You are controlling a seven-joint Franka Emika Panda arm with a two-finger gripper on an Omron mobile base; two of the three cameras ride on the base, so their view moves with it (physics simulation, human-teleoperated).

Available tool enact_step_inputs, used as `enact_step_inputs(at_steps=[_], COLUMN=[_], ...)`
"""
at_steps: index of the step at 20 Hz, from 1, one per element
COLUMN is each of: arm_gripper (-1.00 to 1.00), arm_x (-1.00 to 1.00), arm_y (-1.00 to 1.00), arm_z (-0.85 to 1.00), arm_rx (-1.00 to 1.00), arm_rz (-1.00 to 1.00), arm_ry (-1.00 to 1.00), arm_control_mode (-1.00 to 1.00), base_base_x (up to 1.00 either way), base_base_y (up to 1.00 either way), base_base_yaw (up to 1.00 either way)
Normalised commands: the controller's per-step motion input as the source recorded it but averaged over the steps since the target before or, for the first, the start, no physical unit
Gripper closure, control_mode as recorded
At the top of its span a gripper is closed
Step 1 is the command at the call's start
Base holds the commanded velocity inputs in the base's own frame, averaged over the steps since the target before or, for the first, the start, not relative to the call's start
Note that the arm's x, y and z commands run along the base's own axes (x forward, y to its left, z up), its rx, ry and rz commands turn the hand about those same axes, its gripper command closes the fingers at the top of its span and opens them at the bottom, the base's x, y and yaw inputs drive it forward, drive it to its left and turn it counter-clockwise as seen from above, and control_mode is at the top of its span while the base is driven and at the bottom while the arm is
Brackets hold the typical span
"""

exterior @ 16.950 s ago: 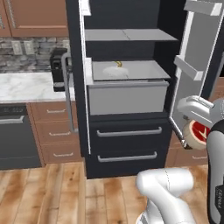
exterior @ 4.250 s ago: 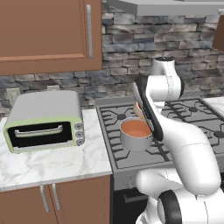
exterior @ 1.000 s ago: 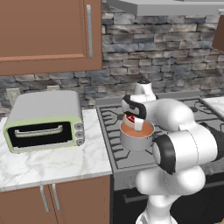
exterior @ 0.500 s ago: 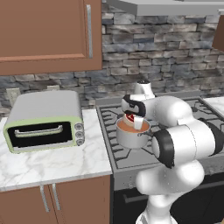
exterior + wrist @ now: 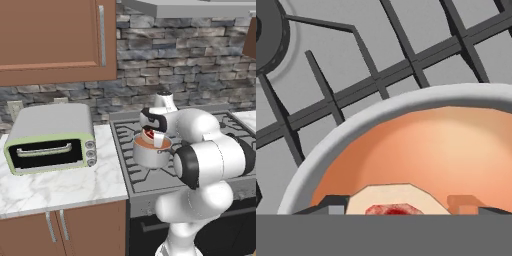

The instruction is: Retrieve the steak from the fridge and place it on the saucepan with marinade on the stove.

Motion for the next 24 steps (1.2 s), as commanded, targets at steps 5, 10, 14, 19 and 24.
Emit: enact_step_inputs(at_steps=[5,10,14,19,24], arm_gripper=[1.0,-1.0,-1.0,-1.0,-1.0], arm_x=[0.0,-0.23,-0.34,-0.32,-0.09], arm_y=[0.0,0.0,-0.06,-0.01,0.0], arm_z=[0.0,0.0,0.0,0.0,0.05], arm_rx=[0.0,0.0,0.0,0.0,0.0], arm_rz=[0.0,0.0,0.02,0.05,0.04], arm_ry=[-0.03,-0.05,-0.06,-0.03,0.0], arm_control_mode=[-1.0,-1.0,-1.0,-1.0,-1.0], base_base_x=[0.0,0.0,0.0,0.0,0.0], base_base_y=[0.0,0.0,0.0,0.0,0.0], base_base_yaw=[0.0,0.0,0.0,0.0,0.0])
